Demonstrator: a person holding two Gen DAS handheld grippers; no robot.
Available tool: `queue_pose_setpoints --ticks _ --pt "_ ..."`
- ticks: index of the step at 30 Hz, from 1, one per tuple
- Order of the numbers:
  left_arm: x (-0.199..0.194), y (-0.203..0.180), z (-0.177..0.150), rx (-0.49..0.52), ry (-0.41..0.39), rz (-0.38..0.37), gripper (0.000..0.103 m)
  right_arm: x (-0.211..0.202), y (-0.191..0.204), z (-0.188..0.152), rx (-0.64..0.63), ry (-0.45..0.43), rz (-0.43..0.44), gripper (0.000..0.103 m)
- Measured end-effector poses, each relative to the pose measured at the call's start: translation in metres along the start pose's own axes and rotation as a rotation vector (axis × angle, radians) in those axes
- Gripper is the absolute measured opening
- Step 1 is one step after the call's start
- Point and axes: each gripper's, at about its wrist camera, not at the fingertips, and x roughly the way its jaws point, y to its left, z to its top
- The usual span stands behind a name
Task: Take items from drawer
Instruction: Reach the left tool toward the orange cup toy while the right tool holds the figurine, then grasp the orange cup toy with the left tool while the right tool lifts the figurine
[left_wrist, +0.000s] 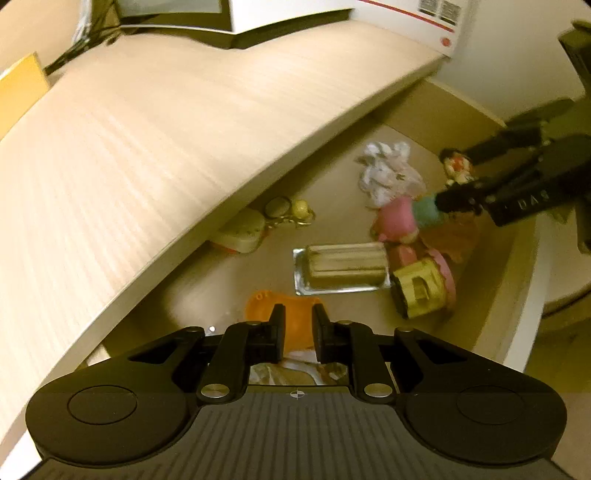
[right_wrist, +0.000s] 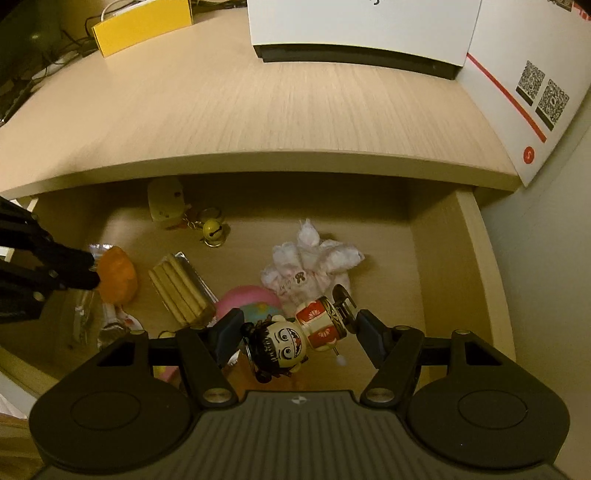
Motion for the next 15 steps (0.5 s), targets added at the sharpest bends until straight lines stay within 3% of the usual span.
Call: queue_pose_setpoints --ticks 6,8,11,13,15 --pt "0.0 -0.023 0.017 0.004 -0.05 -0.05 0.018 -0.001 0.003 0.002 -0.018 -0.008 -0.001 0.067" --pt "0.009 -0.026 0.028 -0.102 -0.028 -0.062 0.018 -0.002 0.004 0.002 -0.02 -0.009 0.0 0.067" --pt "0.028 -0.015 0.035 -0.367 0.071 -0.14 0.018 -0.002 0.005 0.003 -0.03 -0.011 -0.001 0.067" --pt "0.032 -0.012 0.034 -0.433 0.076 -0.137 0.018 -0.002 0.005 0.004 -0.031 -0.013 -0.002 0.067" --pt "0.03 -0.014 0.032 -0.416 0.064 -0.128 0.018 -0.001 0.002 0.004 -0.028 -0.014 -0.008 0.067"
